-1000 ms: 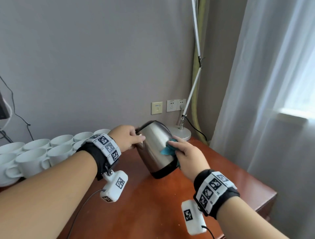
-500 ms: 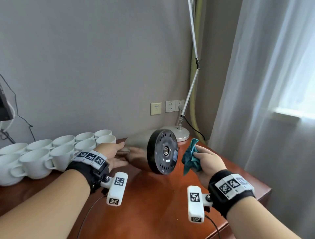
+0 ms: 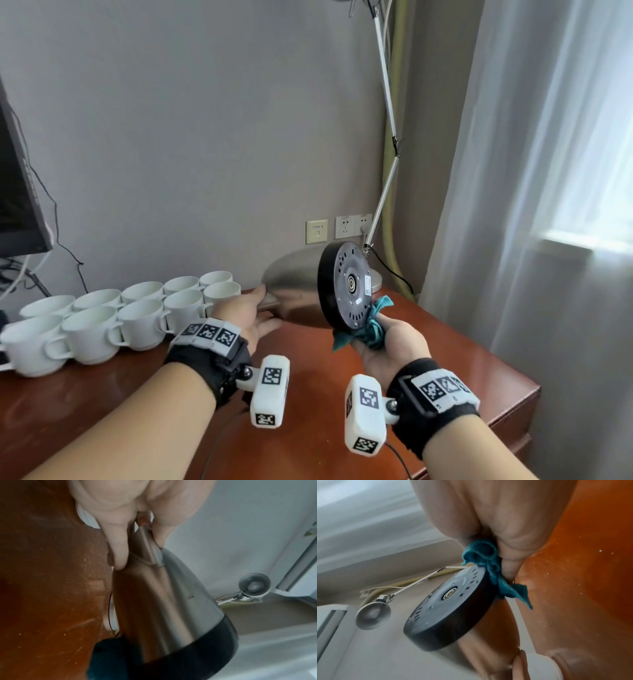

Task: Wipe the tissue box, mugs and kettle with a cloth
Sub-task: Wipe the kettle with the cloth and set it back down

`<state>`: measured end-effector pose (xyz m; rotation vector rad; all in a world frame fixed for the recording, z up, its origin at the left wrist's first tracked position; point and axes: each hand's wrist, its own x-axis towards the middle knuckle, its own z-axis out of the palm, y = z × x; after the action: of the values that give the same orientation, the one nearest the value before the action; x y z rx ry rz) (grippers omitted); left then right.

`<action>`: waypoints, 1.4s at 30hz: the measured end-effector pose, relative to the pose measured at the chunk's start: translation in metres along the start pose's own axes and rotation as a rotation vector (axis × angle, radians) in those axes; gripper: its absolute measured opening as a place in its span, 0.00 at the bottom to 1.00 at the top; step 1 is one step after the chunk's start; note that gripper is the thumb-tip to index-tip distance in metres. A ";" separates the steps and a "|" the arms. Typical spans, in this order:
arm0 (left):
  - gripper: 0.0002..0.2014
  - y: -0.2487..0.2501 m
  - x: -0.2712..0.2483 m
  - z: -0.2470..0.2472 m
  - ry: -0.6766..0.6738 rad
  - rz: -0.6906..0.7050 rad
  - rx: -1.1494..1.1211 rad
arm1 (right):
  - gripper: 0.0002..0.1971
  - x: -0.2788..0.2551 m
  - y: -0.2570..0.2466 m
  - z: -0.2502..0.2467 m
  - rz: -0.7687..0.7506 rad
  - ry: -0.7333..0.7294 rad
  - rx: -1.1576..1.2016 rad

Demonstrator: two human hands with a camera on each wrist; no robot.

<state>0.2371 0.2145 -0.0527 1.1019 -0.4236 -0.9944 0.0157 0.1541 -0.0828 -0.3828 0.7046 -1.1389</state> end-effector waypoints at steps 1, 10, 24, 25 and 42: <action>0.16 -0.001 -0.001 0.003 0.006 0.041 -0.022 | 0.16 -0.004 0.000 0.001 0.012 -0.021 0.024; 0.10 0.019 -0.021 0.015 -0.103 0.238 0.051 | 0.15 -0.017 -0.026 0.002 -0.096 -0.035 -0.156; 0.16 0.050 -0.019 0.005 -0.063 0.296 0.324 | 0.19 -0.021 -0.050 0.019 -0.545 0.033 -1.147; 0.19 0.054 -0.022 0.005 -0.060 0.320 0.390 | 0.20 -0.022 -0.050 0.022 -0.567 0.045 -1.153; 0.19 0.059 -0.016 0.022 -0.260 0.823 1.216 | 0.24 -0.044 -0.053 0.047 -0.580 -0.212 -1.022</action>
<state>0.2398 0.2220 0.0113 1.6153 -1.6726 -0.0376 0.0009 0.1705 -0.0031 -1.6297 0.9841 -1.1666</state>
